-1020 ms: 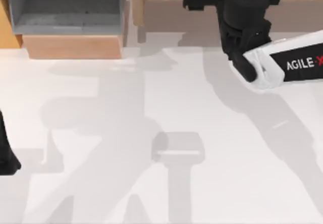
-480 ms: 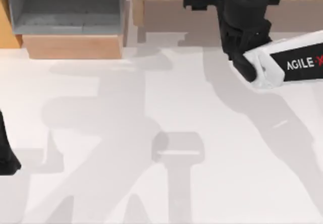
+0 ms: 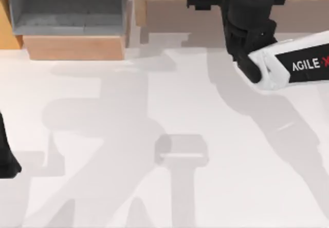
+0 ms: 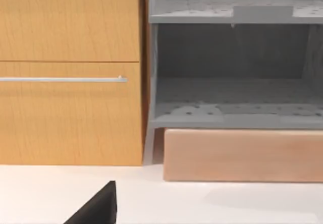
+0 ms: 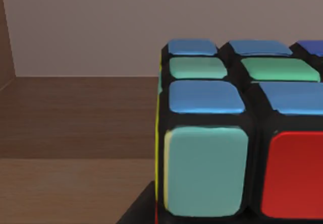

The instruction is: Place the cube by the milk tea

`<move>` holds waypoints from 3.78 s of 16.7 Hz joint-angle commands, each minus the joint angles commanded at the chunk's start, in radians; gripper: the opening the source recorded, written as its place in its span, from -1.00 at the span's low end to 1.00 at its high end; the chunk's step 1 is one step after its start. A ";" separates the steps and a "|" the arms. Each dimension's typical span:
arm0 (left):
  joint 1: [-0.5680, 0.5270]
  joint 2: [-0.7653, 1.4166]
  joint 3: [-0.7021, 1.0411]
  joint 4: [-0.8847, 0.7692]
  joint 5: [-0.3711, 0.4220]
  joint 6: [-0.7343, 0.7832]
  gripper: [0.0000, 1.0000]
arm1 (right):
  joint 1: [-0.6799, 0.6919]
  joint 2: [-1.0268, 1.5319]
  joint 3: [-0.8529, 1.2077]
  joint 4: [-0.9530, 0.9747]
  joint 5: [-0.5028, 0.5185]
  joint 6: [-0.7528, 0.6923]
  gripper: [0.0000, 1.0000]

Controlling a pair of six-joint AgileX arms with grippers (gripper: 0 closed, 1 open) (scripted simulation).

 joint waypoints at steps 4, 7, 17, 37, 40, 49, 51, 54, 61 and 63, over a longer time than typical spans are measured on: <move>0.000 0.000 0.000 0.000 0.000 0.000 1.00 | 0.003 -0.015 0.005 -0.019 -0.001 0.002 -1.00; 0.000 0.000 0.000 0.000 0.000 0.000 1.00 | 0.003 -0.024 0.009 -0.032 -0.001 0.002 -1.00; 0.000 0.000 0.000 0.000 0.000 0.000 1.00 | -0.028 -0.131 0.065 -0.295 -0.077 -0.009 -1.00; 0.000 0.000 0.000 0.000 0.000 0.000 1.00 | -0.459 -0.293 0.240 -1.882 -0.479 -0.075 -1.00; 0.000 0.000 0.000 0.000 0.000 0.000 1.00 | -0.512 -0.236 0.233 -1.988 -0.500 -0.079 -1.00; 0.000 0.000 0.000 0.000 0.000 0.000 1.00 | -0.525 -0.219 0.233 -2.015 -0.503 -0.078 -1.00; 0.000 0.000 0.000 0.000 0.000 0.000 1.00 | -0.520 -0.218 0.232 -2.015 -0.504 -0.078 -1.00; 0.000 0.000 0.000 0.000 0.000 0.000 1.00 | -0.510 -0.218 0.233 -2.011 -0.506 -0.076 -1.00; 0.000 0.000 0.000 0.000 0.000 0.000 1.00 | -0.491 -0.241 0.229 -1.977 -0.509 -0.074 -1.00; 0.000 0.000 0.000 0.000 0.000 0.000 1.00 | -0.492 -0.246 0.225 -1.966 -0.511 -0.076 -1.00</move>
